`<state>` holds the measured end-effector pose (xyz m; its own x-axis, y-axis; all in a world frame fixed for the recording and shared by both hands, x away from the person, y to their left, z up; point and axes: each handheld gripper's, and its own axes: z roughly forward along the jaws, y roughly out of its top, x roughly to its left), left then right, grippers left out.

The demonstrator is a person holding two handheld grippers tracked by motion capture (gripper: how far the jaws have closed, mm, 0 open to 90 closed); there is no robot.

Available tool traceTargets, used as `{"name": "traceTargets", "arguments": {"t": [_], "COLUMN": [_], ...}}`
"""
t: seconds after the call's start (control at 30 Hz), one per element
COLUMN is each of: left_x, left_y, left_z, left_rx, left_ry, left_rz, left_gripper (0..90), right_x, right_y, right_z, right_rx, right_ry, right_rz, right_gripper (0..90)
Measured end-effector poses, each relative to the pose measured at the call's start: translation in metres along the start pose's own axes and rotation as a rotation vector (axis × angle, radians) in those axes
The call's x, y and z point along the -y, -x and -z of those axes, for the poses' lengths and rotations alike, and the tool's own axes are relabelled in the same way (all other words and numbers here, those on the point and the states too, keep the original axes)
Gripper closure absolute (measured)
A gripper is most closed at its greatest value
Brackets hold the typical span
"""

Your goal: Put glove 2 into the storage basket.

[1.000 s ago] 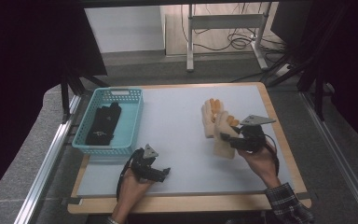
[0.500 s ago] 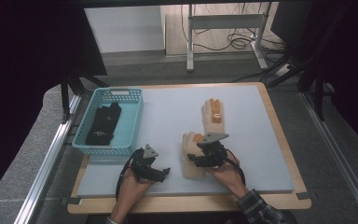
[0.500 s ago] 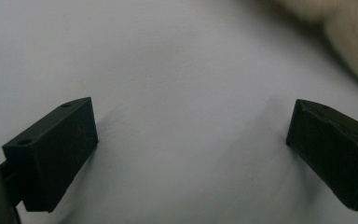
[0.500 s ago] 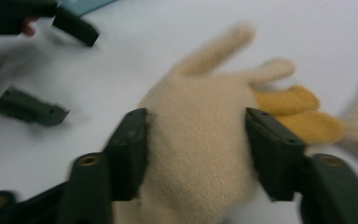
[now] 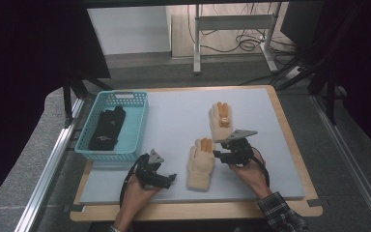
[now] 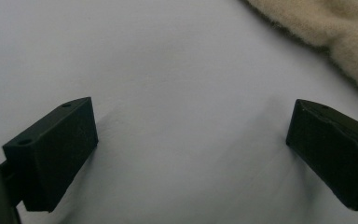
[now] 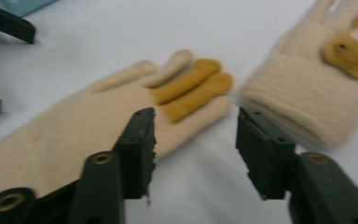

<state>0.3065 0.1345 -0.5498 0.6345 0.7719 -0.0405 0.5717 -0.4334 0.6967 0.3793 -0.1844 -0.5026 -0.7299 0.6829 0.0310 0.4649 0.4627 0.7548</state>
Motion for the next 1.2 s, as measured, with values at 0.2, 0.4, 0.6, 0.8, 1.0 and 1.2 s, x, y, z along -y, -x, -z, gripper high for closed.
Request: {"name": "traceTargets", "arguments": {"t": [0.2,0.4,0.6,0.8,1.0,1.2], "left_x": [0.0,0.0,0.0,0.0,0.0,0.0], "left_y": [0.0,0.0,0.0,0.0,0.0,0.0], "left_z": [0.0,0.0,0.0,0.0,0.0,0.0], "left_rx": [0.0,0.0,0.0,0.001,0.001,0.001], "left_ry": [-0.001,0.004,-0.001,-0.003,-0.005,-0.003], "left_rz": [0.0,0.008,0.004,0.001,0.001,0.001], "left_gripper": [2.0,2.0,2.0,2.0,2.0,2.0], "right_x": [-0.007,-0.02,-0.031,-0.039,-0.042,-0.041], "right_y": [0.026,0.055,0.078,0.098,0.104,0.109], "right_z": [-0.004,-0.014,-0.029,-0.049,-0.064,-0.075], "right_rx": [0.03,0.091,0.113,0.078,0.099,0.071], "right_ry": [0.011,0.027,0.039,0.028,-0.013,-0.044], "right_rz": [-0.026,-0.028,-0.016,0.012,0.073,0.095], "right_gripper": [65.6,65.8,55.8,45.8,41.5,45.1]}}
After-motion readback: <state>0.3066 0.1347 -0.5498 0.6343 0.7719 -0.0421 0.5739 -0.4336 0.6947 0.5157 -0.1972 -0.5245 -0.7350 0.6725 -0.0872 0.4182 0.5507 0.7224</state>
